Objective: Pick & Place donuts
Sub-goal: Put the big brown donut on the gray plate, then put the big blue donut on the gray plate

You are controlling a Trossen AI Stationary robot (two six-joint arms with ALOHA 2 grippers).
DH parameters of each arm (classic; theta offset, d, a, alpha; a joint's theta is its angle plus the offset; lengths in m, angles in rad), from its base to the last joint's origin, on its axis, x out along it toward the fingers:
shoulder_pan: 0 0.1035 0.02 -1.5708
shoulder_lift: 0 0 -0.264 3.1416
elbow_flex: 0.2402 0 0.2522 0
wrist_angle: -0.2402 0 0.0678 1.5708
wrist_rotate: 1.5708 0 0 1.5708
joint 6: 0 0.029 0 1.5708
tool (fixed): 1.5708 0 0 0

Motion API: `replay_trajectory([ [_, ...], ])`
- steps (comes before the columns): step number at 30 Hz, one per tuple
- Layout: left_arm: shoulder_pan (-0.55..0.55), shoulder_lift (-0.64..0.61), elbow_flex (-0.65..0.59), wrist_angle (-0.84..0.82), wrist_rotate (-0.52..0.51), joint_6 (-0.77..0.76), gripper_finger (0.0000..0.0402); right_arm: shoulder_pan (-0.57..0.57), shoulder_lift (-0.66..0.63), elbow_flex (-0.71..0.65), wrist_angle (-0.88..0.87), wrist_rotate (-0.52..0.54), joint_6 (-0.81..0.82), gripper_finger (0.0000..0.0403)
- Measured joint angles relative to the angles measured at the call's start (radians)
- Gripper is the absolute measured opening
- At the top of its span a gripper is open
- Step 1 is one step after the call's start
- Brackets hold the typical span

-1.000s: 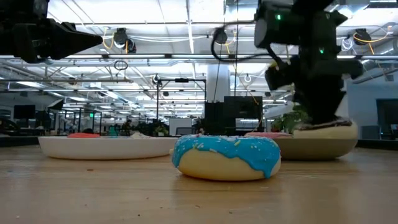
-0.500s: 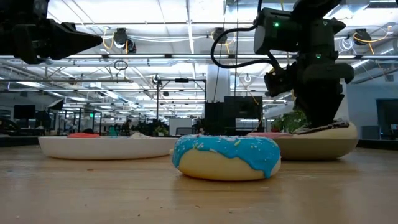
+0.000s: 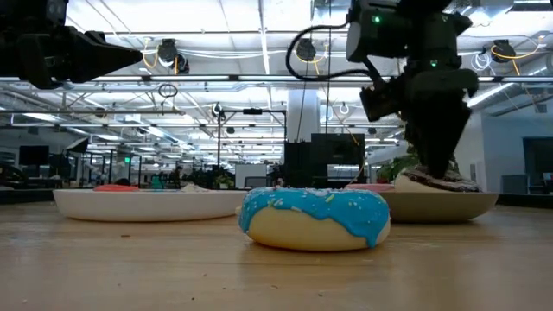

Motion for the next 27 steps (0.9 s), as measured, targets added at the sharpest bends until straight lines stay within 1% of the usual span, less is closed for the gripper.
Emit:
replay_trajectory([
  [4,0.0,0.0,0.0,0.0,0.0,0.0,0.0037,0.0,0.0,0.037,-0.005,0.019,-0.018,0.0235],
  [9,0.0,0.0,0.0,0.0,-0.002,0.0,0.0037,-0.007,0.0,0.066,-0.042,0.015,-0.036,0.0239],
  [11,0.0,0.0,0.0,-0.001,-0.002,0.001,0.0037,-0.008,0.0,0.099,-0.07,0.016,-0.037,0.0239],
  [14,0.0,0.0,0.0,0.0,-0.002,0.001,0.0037,0.004,0.0,0.168,-0.055,0.024,-0.047,0.024],
  [18,0.0,0.0,0.0,0.0,-0.002,0.002,0.0037,0.066,0.011,0.281,-0.052,0.081,-0.08,0.0234],
  [21,0.0,0.0,0.0,0.0,-0.002,0.003,0.0037,0.124,0.038,0.37,-0.062,0.154,-0.08,0.0226],
  [25,0.0,0.0,0.0,0.0,-0.002,0.003,0.0037,0.187,0.125,0.485,-0.101,0.199,-0.059,0.0221],
  [27,0.0,0.0,0.0,0.0,-0.002,0.003,0.0037,0.208,0.182,0.527,-0.092,0.196,-0.056,0.0221],
])
